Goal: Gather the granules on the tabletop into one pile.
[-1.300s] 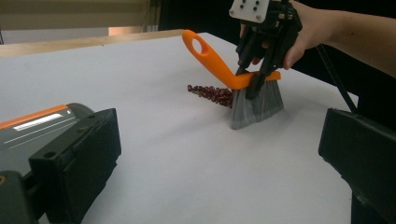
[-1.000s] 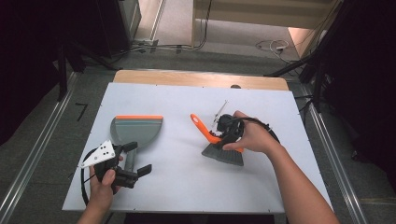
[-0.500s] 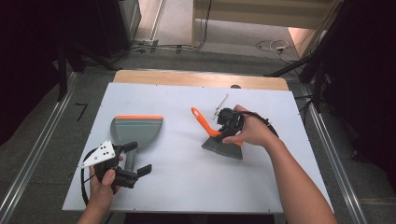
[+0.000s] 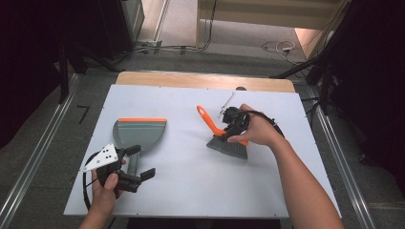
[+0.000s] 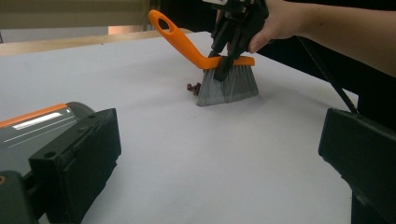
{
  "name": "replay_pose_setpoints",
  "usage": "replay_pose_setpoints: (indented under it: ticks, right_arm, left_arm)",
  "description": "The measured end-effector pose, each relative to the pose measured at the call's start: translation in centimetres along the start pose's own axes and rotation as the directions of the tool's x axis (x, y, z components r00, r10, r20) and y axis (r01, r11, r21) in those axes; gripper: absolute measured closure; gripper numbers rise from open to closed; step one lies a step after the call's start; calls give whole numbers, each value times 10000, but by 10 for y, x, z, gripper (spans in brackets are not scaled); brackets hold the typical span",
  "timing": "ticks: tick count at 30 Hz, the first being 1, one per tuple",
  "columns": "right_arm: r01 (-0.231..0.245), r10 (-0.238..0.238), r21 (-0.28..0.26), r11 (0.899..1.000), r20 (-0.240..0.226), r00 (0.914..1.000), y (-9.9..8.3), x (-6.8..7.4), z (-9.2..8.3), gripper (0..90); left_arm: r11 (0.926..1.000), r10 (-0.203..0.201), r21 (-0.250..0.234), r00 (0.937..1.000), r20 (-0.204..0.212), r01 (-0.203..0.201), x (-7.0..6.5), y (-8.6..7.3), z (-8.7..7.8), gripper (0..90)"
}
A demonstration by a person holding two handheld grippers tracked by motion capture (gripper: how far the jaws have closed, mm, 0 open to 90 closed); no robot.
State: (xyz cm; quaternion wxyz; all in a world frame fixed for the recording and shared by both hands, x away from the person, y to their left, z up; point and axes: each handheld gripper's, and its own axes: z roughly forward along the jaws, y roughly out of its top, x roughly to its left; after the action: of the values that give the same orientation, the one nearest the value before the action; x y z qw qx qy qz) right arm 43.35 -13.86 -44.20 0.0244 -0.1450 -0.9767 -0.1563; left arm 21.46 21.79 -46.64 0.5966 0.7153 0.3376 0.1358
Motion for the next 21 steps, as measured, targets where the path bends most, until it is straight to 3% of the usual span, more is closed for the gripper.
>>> replay_pose_setpoints:
  ticks: [4,5,8,10,21]
  right_arm:
    - [-105,105,-5,9999,89,9999,1,1,0,667]
    - [50,-51,30,10000,110,9999,1,-1,-1,667]
    - [-149,150,-57,9999,161,9998,1,0,-1,667]
    - [5,-4,-56,10000,156,9999,1,0,-1,668]
    - [77,-76,-65,9999,43,10000,3,13,-10,678]
  left_arm:
    - [10000,-17,-28,10000,9,17,0,0,0,2]
    - [10000,-10,-11,10000,0,10,0,0,0,2]
    - [10000,-9,-13,10000,1,9,0,0,0,2]
    - [10000,-8,-29,10000,-3,8,0,0,0,2]
    - [10000,15,14,10000,5,-15,0,0,1,2]
